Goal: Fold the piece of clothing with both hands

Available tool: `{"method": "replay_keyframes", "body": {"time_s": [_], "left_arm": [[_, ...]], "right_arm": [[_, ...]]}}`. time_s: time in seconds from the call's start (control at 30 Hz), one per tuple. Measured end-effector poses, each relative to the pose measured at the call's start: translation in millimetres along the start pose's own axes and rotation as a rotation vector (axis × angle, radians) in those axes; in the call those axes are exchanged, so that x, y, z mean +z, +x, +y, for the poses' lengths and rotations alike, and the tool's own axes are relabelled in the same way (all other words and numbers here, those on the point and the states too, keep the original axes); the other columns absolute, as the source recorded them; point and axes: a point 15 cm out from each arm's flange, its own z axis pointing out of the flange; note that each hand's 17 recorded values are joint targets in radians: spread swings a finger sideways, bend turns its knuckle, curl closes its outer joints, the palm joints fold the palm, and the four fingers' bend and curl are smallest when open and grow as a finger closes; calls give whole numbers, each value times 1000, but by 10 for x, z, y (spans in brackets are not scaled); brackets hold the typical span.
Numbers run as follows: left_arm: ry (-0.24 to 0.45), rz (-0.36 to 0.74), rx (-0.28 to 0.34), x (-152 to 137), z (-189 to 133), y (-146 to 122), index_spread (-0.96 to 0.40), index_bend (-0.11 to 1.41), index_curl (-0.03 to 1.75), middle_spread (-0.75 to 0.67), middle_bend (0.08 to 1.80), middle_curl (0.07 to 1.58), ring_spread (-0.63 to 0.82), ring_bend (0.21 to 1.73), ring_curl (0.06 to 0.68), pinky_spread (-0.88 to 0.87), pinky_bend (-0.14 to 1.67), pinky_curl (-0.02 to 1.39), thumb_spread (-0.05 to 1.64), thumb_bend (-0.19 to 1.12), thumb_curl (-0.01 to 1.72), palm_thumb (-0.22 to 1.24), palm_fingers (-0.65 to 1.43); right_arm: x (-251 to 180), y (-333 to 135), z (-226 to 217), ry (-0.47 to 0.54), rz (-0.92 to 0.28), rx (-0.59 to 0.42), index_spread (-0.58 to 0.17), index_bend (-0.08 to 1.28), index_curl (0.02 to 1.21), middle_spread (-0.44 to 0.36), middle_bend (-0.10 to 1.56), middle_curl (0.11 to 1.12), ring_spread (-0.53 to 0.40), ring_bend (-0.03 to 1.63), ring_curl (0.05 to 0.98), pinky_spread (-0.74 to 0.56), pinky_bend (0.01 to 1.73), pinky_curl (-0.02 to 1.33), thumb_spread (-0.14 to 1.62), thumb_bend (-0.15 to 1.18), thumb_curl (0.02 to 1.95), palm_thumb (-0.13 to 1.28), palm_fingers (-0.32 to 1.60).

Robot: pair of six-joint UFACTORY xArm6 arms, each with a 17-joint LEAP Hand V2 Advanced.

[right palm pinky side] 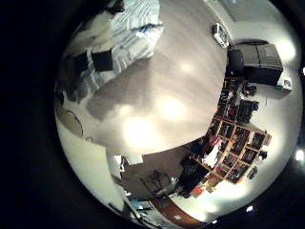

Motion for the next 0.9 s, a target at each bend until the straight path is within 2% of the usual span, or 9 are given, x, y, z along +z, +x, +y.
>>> {"method": "replay_keyframes", "body": {"time_s": [0.13, 0.23, 0.33, 0.57, 0.73, 0.9], "left_arm": [[25, 10, -39, -130, 97, -84, -770, 438, 1227, -518, 991, 877, -460, 1277, 515, -686, 883, 788, 1174, -16, 432, 676, 1100], [61, 16, -73, -247, 96, -146, -771, 436, 1228, -519, 990, 876, -461, 1276, 514, -686, 883, 789, 1172, -18, 432, 669, 1101], [90, 21, -101, -346, 31, -240, -772, 433, 1228, -520, 989, 877, -461, 1276, 514, -685, 882, 790, 1167, -18, 431, 664, 1101], [115, 37, -127, -401, -645, -562, -771, 435, 1228, -518, 987, 876, -460, 1271, 514, -691, 847, 787, 1163, -18, 431, 659, 1088], [99, 46, -155, -246, -1114, -781, -769, 430, 1228, -518, 985, 878, -456, 1267, 514, -696, 822, 791, 1162, -16, 428, 661, 1074], [186, -9, -165, -159, -1535, -1021, -767, 419, 1226, -517, 978, 881, -459, 1248, 513, -701, 787, 797, 1159, -18, 425, 655, 1050]], "right_arm": [[-384, -16, -85, 68, -4, 17, -236, 1167, 806, -116, 1340, 772, -192, 1427, 673, -155, 1356, 706, 1132, -11, 622, 1024, 1135], [-613, -15, -195, 113, -1, 59, -232, 1168, 807, -116, 1347, 763, -191, 1428, 673, -156, 1343, 728, 1125, -11, 640, 1016, 1134], [-758, -73, -422, 135, 5, 61, -230, 1169, 807, -116, 1353, 754, -190, 1428, 673, -156, 1329, 751, 1115, -11, 655, 1009, 1134], [-681, -107, -1278, 168, 36, 36, -226, 1172, 807, -116, 1363, 739, -191, 1426, 674, -160, 1311, 801, 1108, -11, 685, 994, 1129], [-441, -118, -1892, 138, 66, 30, -225, 1175, 806, -112, 1371, 730, -192, 1424, 674, -163, 1286, 841, 1105, -23, 696, 960, 1126], [8, -170, -2305, 75, 98, 35, -229, 1144, 800, -114, 1365, 718, -189, 1406, 669, -178, 1251, 852, 1133, -30, 665, 864, 1109]]}}
